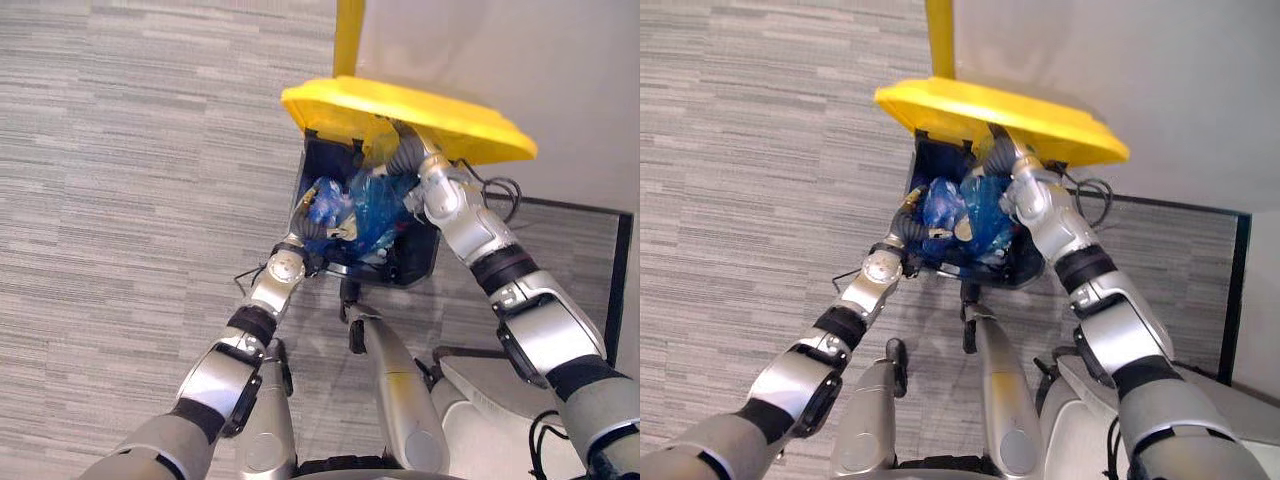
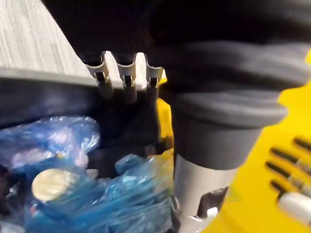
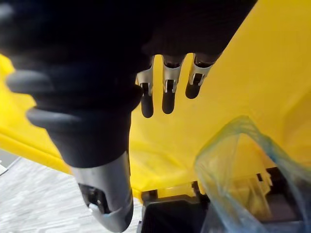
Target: Gather rubbish on tea table into small bin, then transfer packed bag to large trash can.
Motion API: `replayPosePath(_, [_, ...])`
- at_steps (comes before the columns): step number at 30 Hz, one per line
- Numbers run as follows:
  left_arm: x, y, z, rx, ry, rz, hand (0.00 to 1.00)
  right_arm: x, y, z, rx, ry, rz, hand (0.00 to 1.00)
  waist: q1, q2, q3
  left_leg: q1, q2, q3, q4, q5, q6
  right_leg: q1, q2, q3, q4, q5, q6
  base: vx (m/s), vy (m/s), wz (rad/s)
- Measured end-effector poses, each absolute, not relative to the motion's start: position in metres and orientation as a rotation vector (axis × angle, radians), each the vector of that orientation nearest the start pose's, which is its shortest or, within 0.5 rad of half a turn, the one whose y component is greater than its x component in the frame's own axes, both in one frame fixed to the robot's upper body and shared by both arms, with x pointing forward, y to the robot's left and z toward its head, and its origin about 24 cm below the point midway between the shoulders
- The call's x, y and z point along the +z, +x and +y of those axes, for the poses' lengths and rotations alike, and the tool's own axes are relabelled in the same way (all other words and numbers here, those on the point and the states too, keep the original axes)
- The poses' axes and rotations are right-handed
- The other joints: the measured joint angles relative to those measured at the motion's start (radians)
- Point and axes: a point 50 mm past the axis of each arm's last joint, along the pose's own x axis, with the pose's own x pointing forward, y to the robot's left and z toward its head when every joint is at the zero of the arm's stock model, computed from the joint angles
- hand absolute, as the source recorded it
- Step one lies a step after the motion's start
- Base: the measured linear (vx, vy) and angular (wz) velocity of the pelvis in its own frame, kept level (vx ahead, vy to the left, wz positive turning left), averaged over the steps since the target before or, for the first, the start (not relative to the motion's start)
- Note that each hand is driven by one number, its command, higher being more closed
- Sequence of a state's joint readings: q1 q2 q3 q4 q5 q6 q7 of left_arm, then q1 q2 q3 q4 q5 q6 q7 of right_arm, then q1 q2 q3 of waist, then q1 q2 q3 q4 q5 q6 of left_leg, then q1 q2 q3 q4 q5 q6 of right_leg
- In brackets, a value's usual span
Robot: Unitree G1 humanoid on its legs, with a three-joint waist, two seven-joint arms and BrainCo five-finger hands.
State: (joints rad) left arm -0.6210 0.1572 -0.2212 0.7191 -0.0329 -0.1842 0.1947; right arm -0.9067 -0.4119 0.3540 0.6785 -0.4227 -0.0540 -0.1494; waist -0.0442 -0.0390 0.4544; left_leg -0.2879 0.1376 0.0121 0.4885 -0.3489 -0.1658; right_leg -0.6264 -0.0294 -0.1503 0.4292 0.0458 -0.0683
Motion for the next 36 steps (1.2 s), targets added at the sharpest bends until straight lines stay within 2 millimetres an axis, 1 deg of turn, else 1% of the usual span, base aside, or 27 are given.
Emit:
replayPosePath(1, [0.068,0.354,0.125,-0.055,0.25,-0.074,0.0,0.17,0.393,-0.15,0.038,-1.011,-0.321,0.0,0.0,0.003,-0.015,-0.002,-0.001,-0.004,-0.001,0.001,0.002,0.001,-0.005,-0.002,-0.001,0.0,0.001,-0.01,0.042,0.19])
replayPosePath(3, [0.042,0.337,0.146,-0.005,0.193,-0.001,0.0,0.14,0.384,-0.168,0.023,-0.981,-0.221,0.0,0.004,0.022,-0.049,0.018,-0.016,-0.018,-0.006,0.005,0.009,0.031,-0.016,-0.01,-0.01,-0.002,0.003,0.0,0.047,0.18])
replayPosePath(4, [0.036,0.332,0.152,0.011,0.183,0.016,0.0,0.133,0.381,-0.172,0.019,-0.971,-0.201,0.0,0.005,0.025,-0.05,0.026,-0.017,-0.02,-0.013,0.008,0.012,0.04,-0.02,-0.01,-0.011,-0.003,0.005,-0.02,0.034,0.15])
replayPosePath(6, [0.008,0.308,0.176,0.068,0.168,0.108,0.0,0.109,0.37,-0.178,0.042,-0.955,-0.136,0.0,0.007,0.034,-0.081,0.046,-0.031,-0.026,-0.035,0.017,0.019,0.054,-0.029,-0.01,-0.017,-0.006,0.01,-0.01,0.012,0.12])
replayPosePath(7, [0.002,0.302,0.181,0.076,0.166,0.131,0.0,0.103,0.367,-0.18,0.044,-0.951,-0.119,0.0,0.009,0.036,-0.083,0.056,-0.033,-0.027,-0.038,0.018,0.02,0.063,-0.03,-0.01,-0.017,-0.006,0.011,0.02,0.014,0.05])
replayPosePath(9, [-0.02,0.28,0.195,0.092,0.176,0.215,0.0,0.082,0.358,-0.185,0.044,-0.915,-0.053,0.0,0.016,0.043,-0.098,0.087,-0.036,-0.028,-0.059,0.028,0.02,0.086,-0.035,-0.011,-0.017,-0.011,0.018,0.01,-0.007,0.04])
replayPosePath(12, [-0.04,0.262,0.204,0.102,0.174,0.301,0.0,0.068,0.351,-0.186,0.056,-0.886,-0.007,0.0,0.017,0.045,-0.103,0.123,-0.037,-0.031,-0.07,0.032,0.019,0.122,-0.037,-0.014,-0.019,-0.015,0.024,0.0,-0.006,0.01])
replayPosePath(14, [-0.066,0.244,0.211,0.101,0.193,0.428,0.0,0.055,0.344,-0.183,0.069,-0.853,0.028,0.0,0.018,0.046,-0.119,0.147,-0.037,-0.031,-0.07,0.032,0.02,0.149,-0.036,-0.014,-0.024,-0.019,0.03,-0.02,-0.005,-0.01])
replayPosePath(15, [-0.07,0.24,0.212,0.097,0.202,0.456,0.0,0.051,0.341,-0.182,0.074,-0.844,0.038,0.0,0.018,0.045,-0.12,0.159,-0.037,-0.031,-0.07,0.032,0.02,0.158,-0.035,-0.014,-0.026,-0.02,0.031,-0.02,-0.002,-0.05])
replayPosePath(17, [-0.088,0.223,0.217,0.093,0.214,0.551,0.0,0.033,0.331,-0.176,0.091,-0.795,0.084,0.0,0.018,0.044,-0.12,0.192,-0.036,-0.024,-0.069,0.032,0.02,0.192,-0.032,-0.009,-0.035,-0.016,0.031,-0.04,0.011,-0.14])
replayPosePath(18, [-0.097,0.209,0.22,0.113,0.209,0.604,0.0,0.017,0.321,-0.168,0.109,-0.741,0.123,0.0,0.019,0.041,-0.122,0.202,-0.036,-0.005,-0.064,0.029,0.025,0.211,-0.025,0.003,-0.053,-0.005,0.035,-0.09,0.03,-0.29])
replayPosePath(20, [-0.107,0.196,0.221,0.112,0.216,0.659,0.0,-0.002,0.306,-0.161,0.137,-0.678,0.185,0.0,0.028,0.036,-0.123,0.214,-0.042,0.021,-0.04,0.02,0.04,0.217,-0.019,0.027,-0.07,0.015,0.057,-0.09,0.05,-0.41])
replayPosePath(22, [-0.111,0.19,0.219,0.109,0.208,0.683,0.0,-0.014,0.297,-0.161,0.143,-0.65,0.228,0.0,0.028,0.033,-0.123,0.21,-0.052,0.033,-0.006,0.01,0.057,0.217,-0.018,0.046,-0.073,0.026,0.073,-0.1,0.064,-0.37])
replayPosePath(23, [-0.115,0.183,0.217,0.103,0.199,0.703,0.0,-0.028,0.284,-0.162,0.144,-0.619,0.279,0.0,0.027,0.029,-0.122,0.205,-0.057,0.047,0.007,0.005,0.067,0.225,-0.019,0.049,-0.102,0.029,0.094,-0.19,0.104,-0.56])
replayPosePath(24, [-0.118,0.177,0.216,0.101,0.191,0.72,0.0,-0.038,0.274,-0.164,0.14,-0.588,0.322,0.0,0.022,0.029,-0.121,0.198,-0.035,0.081,-0.01,0.026,0.092,0.221,-0.025,0.033,-0.101,0.001,0.125,-0.23,0.079,-0.62])
replayPosePath(25, [-0.121,0.172,0.217,0.107,0.185,0.737,0.0,-0.047,0.265,-0.165,0.133,-0.553,0.357,0.0,0.015,0.02,-0.125,0.191,-0.029,0.112,-0.024,0.041,0.098,0.176,-0.045,0.02,0.038,-0.044,0.088,-0.29,0.045,-0.66])
replayPosePath(26, [-0.127,0.163,0.217,0.129,0.162,0.776,0.0,-0.062,0.249,-0.167,0.107,-0.487,0.429,0.0,0.006,0.004,-0.134,0.197,-0.029,0.133,-0.042,0.058,0.099,0.146,-0.07,0.021,0.281,-0.118,0.058,-0.23,-0.001,-0.44])
replayPosePath(27, [-0.129,0.159,0.215,0.131,0.154,0.79,0.0,-0.069,0.242,-0.168,0.09,-0.454,0.461,0.0,0.002,-0.002,-0.139,0.203,-0.026,0.141,-0.051,0.066,0.099,0.151,-0.08,0.021,0.354,-0.145,0.059,-0.16,-0.017,-0.45])
replayPosePath(28, [-0.131,0.154,0.213,0.133,0.145,0.805,0.0,-0.081,0.226,-0.17,0.063,-0.396,0.521,0.0,0.007,-0.018,-0.157,0.205,-0.025,0.159,-0.071,0.083,0.095,0.165,-0.097,0.029,0.448,-0.182,0.069,-0.04,-0.078,-0.4])
replayPosePath(29, [-0.132,0.151,0.211,0.135,0.14,0.81,0.0,-0.088,0.214,-0.171,0.042,-0.343,0.56,0.0,0.013,-0.025,-0.172,0.191,-0.013,0.175,-0.071,0.086,0.091,0.193,-0.105,0.048,0.485,-0.216,0.081,-0.02,-0.111,-0.61])
replayPosePath(30, [-0.132,0.152,0.21,0.134,0.133,0.808,0.0,-0.096,0.201,-0.172,0.01,-0.288,0.6,0.0,0.017,-0.035,-0.179,0.173,0.0,0.196,-0.062,0.087,0.086,0.202,-0.106,0.056,0.454,-0.238,0.112,-0.06,-0.17,-0.55])
replayPosePath(31, [-0.131,0.155,0.208,0.135,0.128,0.804,0.0,-0.099,0.195,-0.176,-0.015,-0.267,0.618,0.0,0.014,-0.032,-0.182,0.166,0.012,0.199,-0.07,0.095,0.074,0.204,-0.087,0.048,0.42,-0.239,0.112,-0.06,-0.163,-0.57])
replayPosePath(32, [-0.13,0.158,0.201,0.138,0.097,0.795,0.0,-0.103,0.186,-0.181,-0.05,-0.238,0.645,0.0,0.018,-0.016,-0.203,0.163,0.033,0.215,-0.111,0.116,0.051,0.231,-0.037,0.052,0.311,-0.239,0.112,-0.08,-0.213,-0.79])
replayPosePath(33, [-0.129,0.159,0.194,0.143,0.066,0.778,0.0,-0.108,0.176,-0.183,-0.079,-0.207,0.673,0.0,0.033,-0.019,-0.246,0.164,0.064,0.26,-0.187,0.164,0.048,0.258,-0.003,0.064,0.193,-0.264,0.1,-0.06,-0.2,-0.73])
replayPosePath(34, [-0.127,0.162,0.192,0.143,0.058,0.762,0.0,-0.11,0.171,-0.185,-0.086,-0.201,0.682,0.0,0.025,-0.026,-0.257,0.163,0.059,0.272,-0.203,0.178,0.04,0.261,-0.02,0.064,0.193,-0.297,0.077,-0.02,-0.252,-0.59])
replayPosePath(35, [-0.124,0.169,0.189,0.135,0.055,0.737,0.0,-0.114,0.165,-0.186,-0.099,-0.18,0.708,0.0,0.022,-0.067,-0.267,0.178,0.028,0.281,-0.214,0.186,0.032,0.29,-0.031,0.079,0.129,-0.342,0.06,-0.01,-0.241,-0.33])
replayPosePath(36, [-0.124,0.173,0.183,0.127,0.041,0.736,0.0,-0.121,0.16,-0.192,-0.122,-0.163,0.752,0.0,0.021,-0.035,-0.275,0.183,0.045,0.276,-0.24,0.197,0.019,0.309,0.008,0.081,0.071,-0.299,0.044,-0.02,-0.186,-0.36])
